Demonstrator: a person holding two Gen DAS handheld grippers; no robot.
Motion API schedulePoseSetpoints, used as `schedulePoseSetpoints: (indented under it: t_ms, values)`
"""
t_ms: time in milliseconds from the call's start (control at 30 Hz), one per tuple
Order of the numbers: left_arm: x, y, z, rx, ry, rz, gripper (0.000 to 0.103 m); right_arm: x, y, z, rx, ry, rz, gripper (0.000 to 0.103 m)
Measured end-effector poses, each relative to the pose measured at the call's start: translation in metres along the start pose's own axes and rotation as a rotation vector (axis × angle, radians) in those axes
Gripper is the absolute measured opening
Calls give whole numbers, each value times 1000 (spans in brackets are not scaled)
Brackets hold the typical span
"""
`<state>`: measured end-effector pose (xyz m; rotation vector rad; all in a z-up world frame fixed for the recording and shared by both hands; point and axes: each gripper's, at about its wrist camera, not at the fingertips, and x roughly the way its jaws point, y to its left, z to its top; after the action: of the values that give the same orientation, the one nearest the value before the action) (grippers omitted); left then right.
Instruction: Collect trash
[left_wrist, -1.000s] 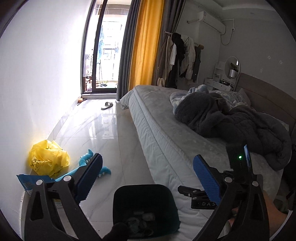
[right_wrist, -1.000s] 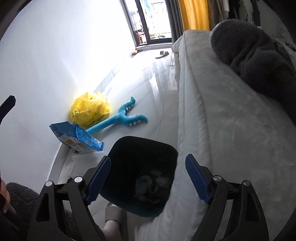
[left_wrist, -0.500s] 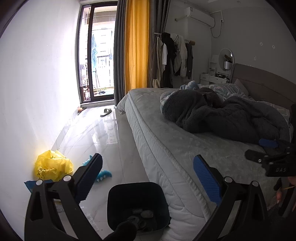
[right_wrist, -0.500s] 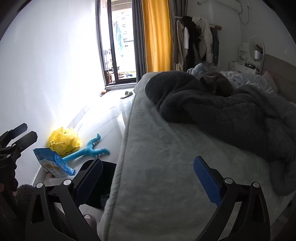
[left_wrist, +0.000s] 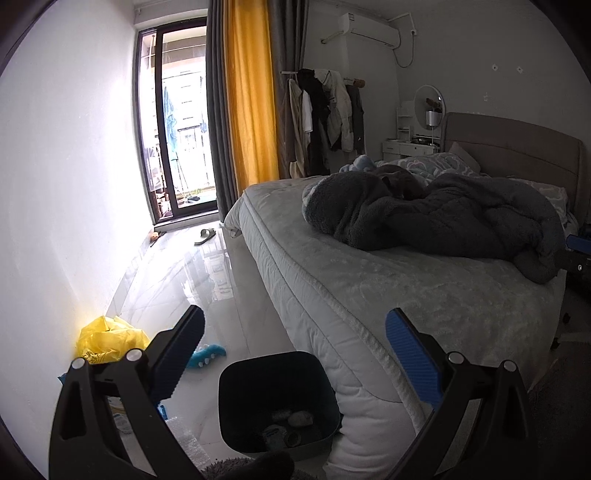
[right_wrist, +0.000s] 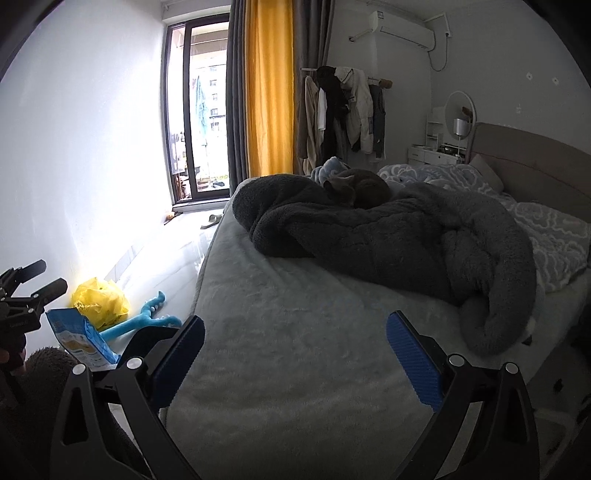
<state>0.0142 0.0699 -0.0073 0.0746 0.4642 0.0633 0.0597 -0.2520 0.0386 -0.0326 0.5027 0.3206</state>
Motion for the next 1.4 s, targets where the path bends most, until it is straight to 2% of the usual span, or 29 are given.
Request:
schedulePoseSetpoints:
  t_ms: [300, 400, 567, 1400]
  values:
    - [4, 2, -7, -16, 24, 12, 100, -9, 11, -8, -82, 7, 23, 100]
    - [4, 2, -7, -18, 24, 11, 100, -14, 8, -9, -63, -14, 64, 100]
    - [5, 2, -8, -27, 26, 5, 100, -15, 3, -9, -29, -13, 83, 100]
    - [5, 2, -7, -29, 27, 5, 100, -14, -1, -10, -6, -9, 89, 100]
